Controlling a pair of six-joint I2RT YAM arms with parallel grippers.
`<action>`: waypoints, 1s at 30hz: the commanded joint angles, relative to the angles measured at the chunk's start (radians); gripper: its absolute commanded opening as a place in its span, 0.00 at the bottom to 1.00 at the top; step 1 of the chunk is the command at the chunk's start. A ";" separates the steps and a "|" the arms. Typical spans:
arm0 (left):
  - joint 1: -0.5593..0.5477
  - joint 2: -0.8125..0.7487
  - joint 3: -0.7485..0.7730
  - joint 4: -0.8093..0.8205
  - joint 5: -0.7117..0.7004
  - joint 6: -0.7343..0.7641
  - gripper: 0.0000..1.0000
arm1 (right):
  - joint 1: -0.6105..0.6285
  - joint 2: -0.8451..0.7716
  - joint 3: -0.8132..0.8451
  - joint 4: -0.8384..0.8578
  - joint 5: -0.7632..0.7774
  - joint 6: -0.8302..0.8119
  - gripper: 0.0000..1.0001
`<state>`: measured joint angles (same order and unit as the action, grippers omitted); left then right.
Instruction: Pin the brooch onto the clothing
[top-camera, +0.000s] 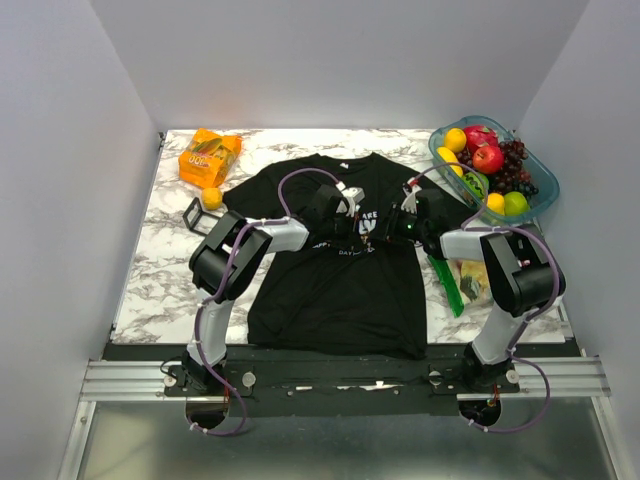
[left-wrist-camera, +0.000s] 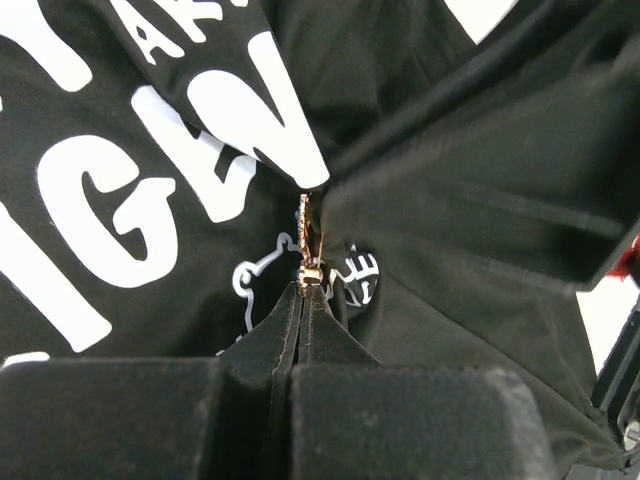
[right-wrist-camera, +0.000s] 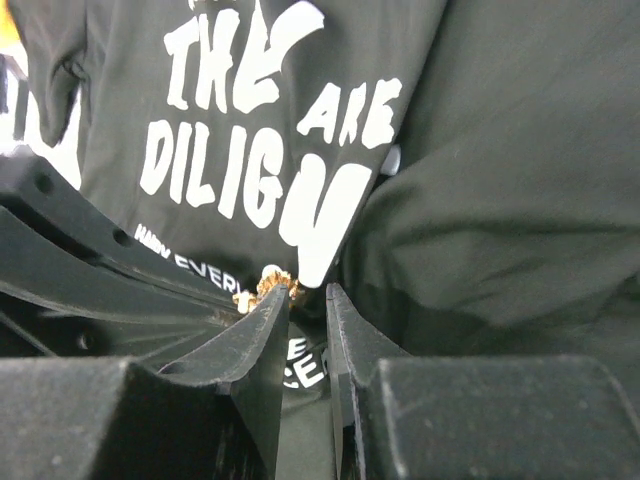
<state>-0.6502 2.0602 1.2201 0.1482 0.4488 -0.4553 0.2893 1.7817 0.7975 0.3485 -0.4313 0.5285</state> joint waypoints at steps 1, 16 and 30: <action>-0.006 -0.040 -0.031 -0.036 0.008 -0.005 0.00 | 0.001 -0.065 0.020 0.023 0.060 -0.022 0.30; -0.005 -0.074 0.056 -0.142 -0.024 0.053 0.30 | 0.001 -0.203 0.005 -0.107 0.121 -0.091 0.61; 0.027 -0.276 0.183 -0.505 -0.243 0.205 0.99 | 0.001 -0.531 0.064 -0.462 0.284 -0.183 0.73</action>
<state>-0.6376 1.8591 1.3586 -0.1783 0.3401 -0.3313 0.2882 1.3022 0.8005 0.0425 -0.2131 0.3855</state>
